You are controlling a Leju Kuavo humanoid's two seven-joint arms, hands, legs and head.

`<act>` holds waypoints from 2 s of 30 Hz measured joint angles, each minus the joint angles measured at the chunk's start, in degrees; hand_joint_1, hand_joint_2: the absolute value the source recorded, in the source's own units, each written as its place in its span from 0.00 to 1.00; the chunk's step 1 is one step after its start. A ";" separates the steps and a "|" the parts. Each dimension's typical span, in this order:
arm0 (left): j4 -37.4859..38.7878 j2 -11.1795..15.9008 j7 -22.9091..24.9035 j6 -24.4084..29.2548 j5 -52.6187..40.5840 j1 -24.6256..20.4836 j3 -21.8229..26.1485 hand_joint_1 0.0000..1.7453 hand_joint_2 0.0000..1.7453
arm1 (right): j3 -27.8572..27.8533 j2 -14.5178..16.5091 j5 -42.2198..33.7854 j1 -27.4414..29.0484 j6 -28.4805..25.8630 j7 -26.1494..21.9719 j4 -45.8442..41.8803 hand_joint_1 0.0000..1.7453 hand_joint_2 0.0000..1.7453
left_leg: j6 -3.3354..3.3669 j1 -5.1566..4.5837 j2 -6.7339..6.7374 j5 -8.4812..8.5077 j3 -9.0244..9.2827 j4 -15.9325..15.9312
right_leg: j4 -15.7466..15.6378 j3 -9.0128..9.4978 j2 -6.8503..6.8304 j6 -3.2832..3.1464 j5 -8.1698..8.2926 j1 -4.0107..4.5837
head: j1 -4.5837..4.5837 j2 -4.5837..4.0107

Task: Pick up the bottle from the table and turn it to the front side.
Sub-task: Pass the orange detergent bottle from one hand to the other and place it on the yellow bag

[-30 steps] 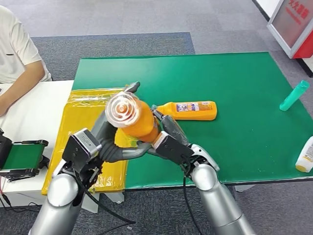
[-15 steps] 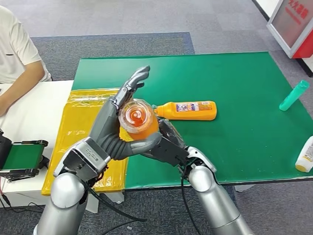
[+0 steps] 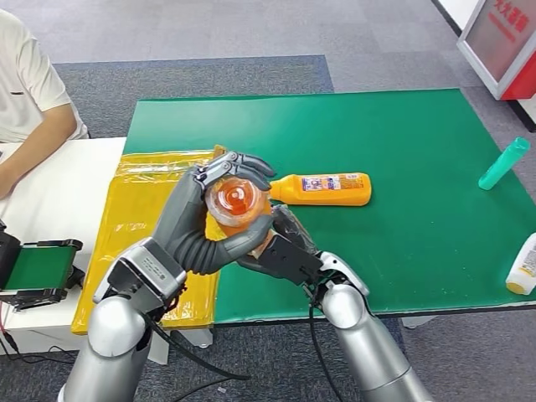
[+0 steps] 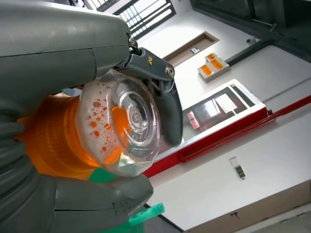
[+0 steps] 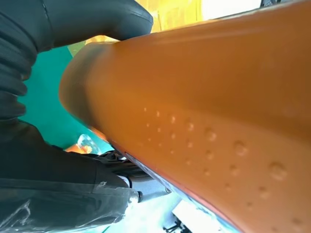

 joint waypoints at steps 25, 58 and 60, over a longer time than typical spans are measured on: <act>0.00 -0.03 0.86 -0.05 0.06 0.08 0.20 0.00 1.00 | -0.03 0.00 -0.20 0.12 0.02 0.67 -0.81 1.00 1.00 | 0.00 0.00 0.00 0.00 0.00 0.00 | 0.00 0.00 0.00 0.00 0.00 0.00 | 0.00 0.00; 3.28 -0.96 4.63 1.04 2.18 3.16 3.51 0.00 1.00 | -0.33 -0.02 0.59 1.54 -2.01 0.64 -4.06 1.00 1.00 | 0.00 0.00 0.00 0.00 -0.01 0.00 | 0.00 -0.02 0.00 0.00 0.00 0.00 | 0.00 0.00; 3.37 -0.96 5.08 0.73 2.91 3.28 3.60 0.00 1.00 | -0.34 -0.04 0.59 1.57 -2.02 0.64 -4.31 1.00 1.00 | 0.00 0.00 0.00 0.00 -0.01 0.00 | 0.00 -0.02 0.00 0.00 0.00 0.00 | 0.00 0.00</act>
